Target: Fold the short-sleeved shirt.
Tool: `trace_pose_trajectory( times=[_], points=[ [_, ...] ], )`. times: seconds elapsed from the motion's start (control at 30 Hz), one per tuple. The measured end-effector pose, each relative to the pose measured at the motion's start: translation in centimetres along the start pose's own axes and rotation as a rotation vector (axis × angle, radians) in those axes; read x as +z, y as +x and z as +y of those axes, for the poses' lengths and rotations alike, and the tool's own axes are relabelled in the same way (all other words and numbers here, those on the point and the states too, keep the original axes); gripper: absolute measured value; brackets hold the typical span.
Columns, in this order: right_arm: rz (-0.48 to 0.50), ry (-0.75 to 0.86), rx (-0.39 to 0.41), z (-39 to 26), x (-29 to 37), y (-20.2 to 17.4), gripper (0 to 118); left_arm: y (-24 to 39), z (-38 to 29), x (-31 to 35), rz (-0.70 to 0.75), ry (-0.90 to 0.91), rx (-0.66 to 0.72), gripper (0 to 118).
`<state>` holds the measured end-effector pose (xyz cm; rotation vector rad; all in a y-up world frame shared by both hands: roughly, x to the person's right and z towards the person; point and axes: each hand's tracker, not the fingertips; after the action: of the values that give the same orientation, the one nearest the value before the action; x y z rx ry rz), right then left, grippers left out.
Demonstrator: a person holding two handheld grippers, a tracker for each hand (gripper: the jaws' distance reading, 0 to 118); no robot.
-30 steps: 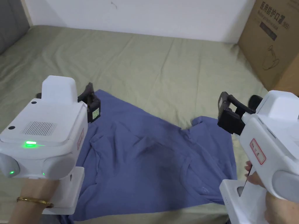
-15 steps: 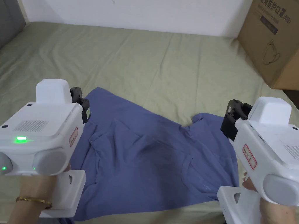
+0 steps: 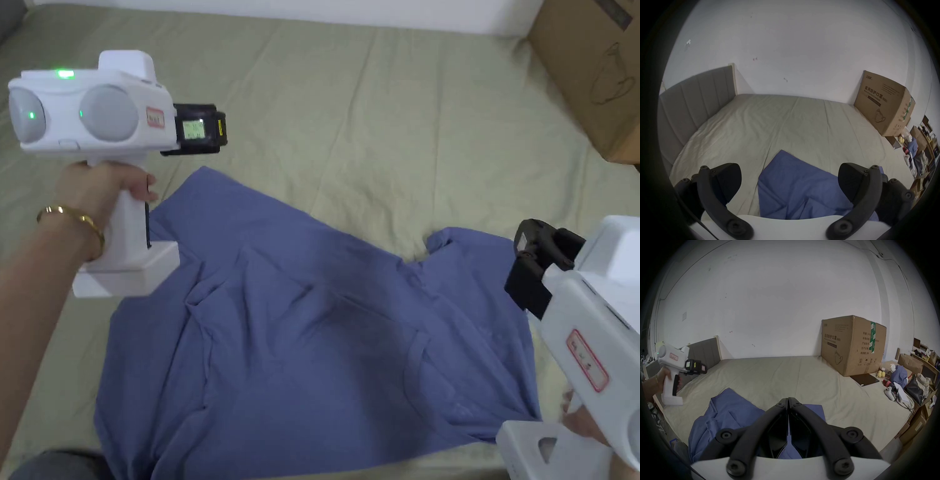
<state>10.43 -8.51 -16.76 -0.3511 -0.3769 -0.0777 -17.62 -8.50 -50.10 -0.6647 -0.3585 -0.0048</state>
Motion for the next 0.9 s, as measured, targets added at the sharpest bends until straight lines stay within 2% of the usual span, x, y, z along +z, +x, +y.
trace_pose_trajectory(
  times=[0.13, 0.23, 0.33, 0.5, 0.63, 0.67, 0.7, 0.73, 0.77, 0.8, 0.83, 0.9],
  points=[
    [-0.016, -0.035, -0.031, 0.2, -2.2, 0.2, 0, -1.1, 2.5, -7.2, 0.017, -0.198, -0.075, 118],
    [-0.031, -0.067, -0.036, 0.3, -4.0, 0.5, 0, -1.8, 2.4, -12.6, 0.045, -0.357, -0.128, 118],
    [-0.057, -0.097, -0.048, 0.2, -5.8, 0.8, 0, -2.2, 1.4, -17.3, 0.054, -0.461, -0.126, 118],
    [-0.085, -0.136, -0.041, -0.3, -8.5, 1.3, 0, -2.7, -0.1, -22.9, 0.067, -0.485, -0.118, 118],
    [-0.095, -0.162, -0.026, -1.0, -9.6, 1.7, 0, -2.6, -0.4, -25.0, 0.032, -0.446, -0.107, 106],
    [-0.098, -0.169, -0.023, -1.3, -9.8, 1.8, 0, -2.5, -0.4, -25.6, 0.034, -0.451, -0.111, 89],
    [-0.104, -0.178, -0.023, -1.5, -9.9, 1.9, 0, -2.3, -0.5, -25.9, 0.046, -0.463, -0.123, 67],
    [-0.108, -0.187, -0.025, -1.7, -10.0, 2.0, 0, -2.3, -0.8, -26.1, 0.054, -0.475, -0.13, 51],
    [-0.109, -0.199, -0.03, -1.9, -10.0, 2.1, 0, -2.3, -1.1, -26.2, 0.043, -0.497, -0.131, 45],
    [-0.11, -0.205, -0.033, -2.1, -10.1, 2.2, 0, -2.0, -1.1, -25.8, 0.043, -0.481, -0.125, 28],
    [-0.112, -0.212, -0.035, -2.2, -10.1, 2.2, 0, -1.8, -1.0, -25.4, 0.04, -0.468, -0.13, 5],
    [-0.115, -0.22, -0.04, -2.2, -10.0, 2.3, 0, -1.5, -0.6, -24.8, 0.027, -0.468, -0.155, 0]
  ],
)
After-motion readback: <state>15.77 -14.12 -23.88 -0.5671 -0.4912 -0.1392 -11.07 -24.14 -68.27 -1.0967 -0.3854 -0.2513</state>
